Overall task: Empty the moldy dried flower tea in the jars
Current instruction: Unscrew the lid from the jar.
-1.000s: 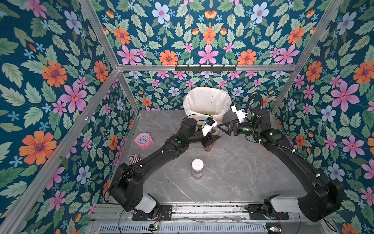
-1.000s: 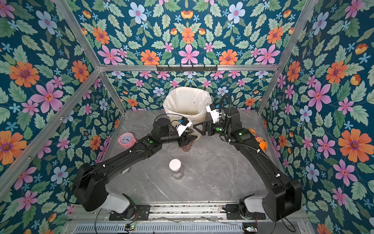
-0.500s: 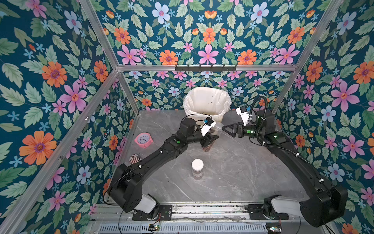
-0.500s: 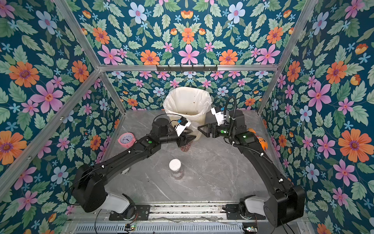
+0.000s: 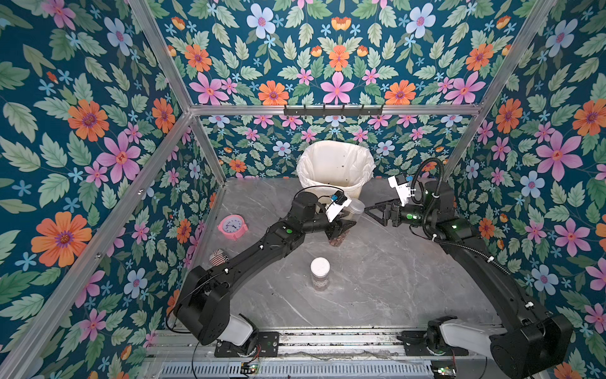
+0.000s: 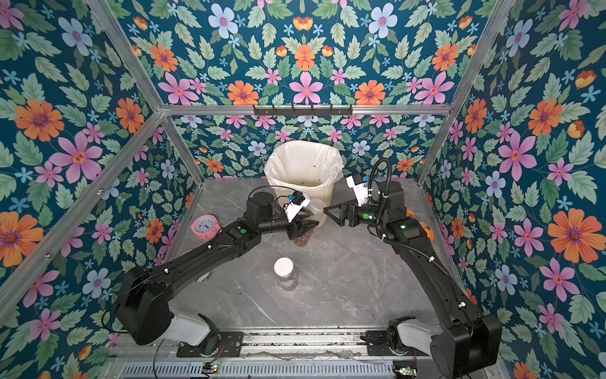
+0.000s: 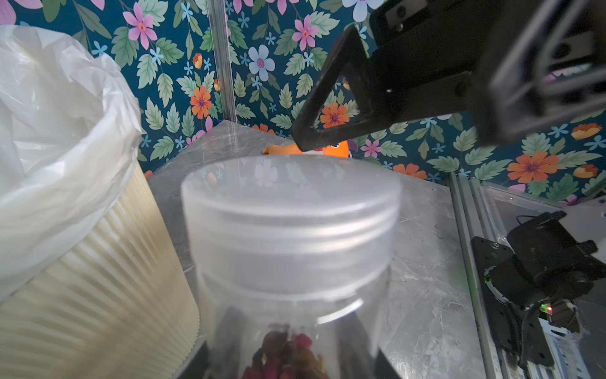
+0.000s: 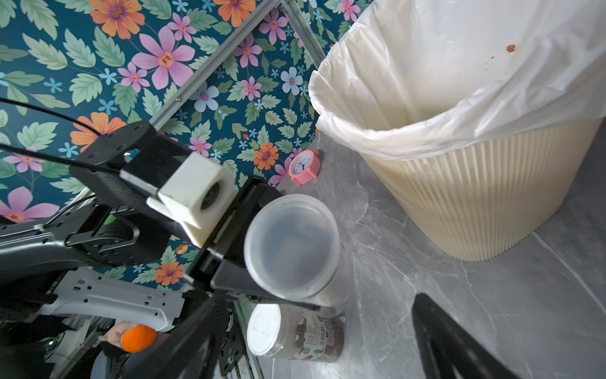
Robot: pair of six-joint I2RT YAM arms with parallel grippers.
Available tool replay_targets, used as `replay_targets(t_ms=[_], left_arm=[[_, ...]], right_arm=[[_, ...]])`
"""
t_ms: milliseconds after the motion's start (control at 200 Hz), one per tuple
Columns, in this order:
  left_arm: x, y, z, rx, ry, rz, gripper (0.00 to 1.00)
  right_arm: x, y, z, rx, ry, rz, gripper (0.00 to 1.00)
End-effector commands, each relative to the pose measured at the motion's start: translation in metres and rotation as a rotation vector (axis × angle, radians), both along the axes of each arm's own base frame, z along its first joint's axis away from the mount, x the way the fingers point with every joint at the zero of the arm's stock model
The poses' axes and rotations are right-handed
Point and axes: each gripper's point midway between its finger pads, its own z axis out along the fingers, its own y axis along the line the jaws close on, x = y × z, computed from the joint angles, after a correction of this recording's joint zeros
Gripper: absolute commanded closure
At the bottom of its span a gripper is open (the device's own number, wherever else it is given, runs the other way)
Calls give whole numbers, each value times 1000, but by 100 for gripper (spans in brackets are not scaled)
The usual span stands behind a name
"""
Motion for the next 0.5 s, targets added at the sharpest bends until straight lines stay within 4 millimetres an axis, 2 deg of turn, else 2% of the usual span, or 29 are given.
replay_targets(t_ms=[0,255,495], left_arm=[[1,-2,8,-12,-35,-8,54],[-1,-3,8,-9,-35,-17,54],[2,-3,4,4,-32,-6,54]], right_arm=[[1,10,8,29,-19,34,10],[22,23,5,25,11,6,13],[29,35,4,3,34,11,16]])
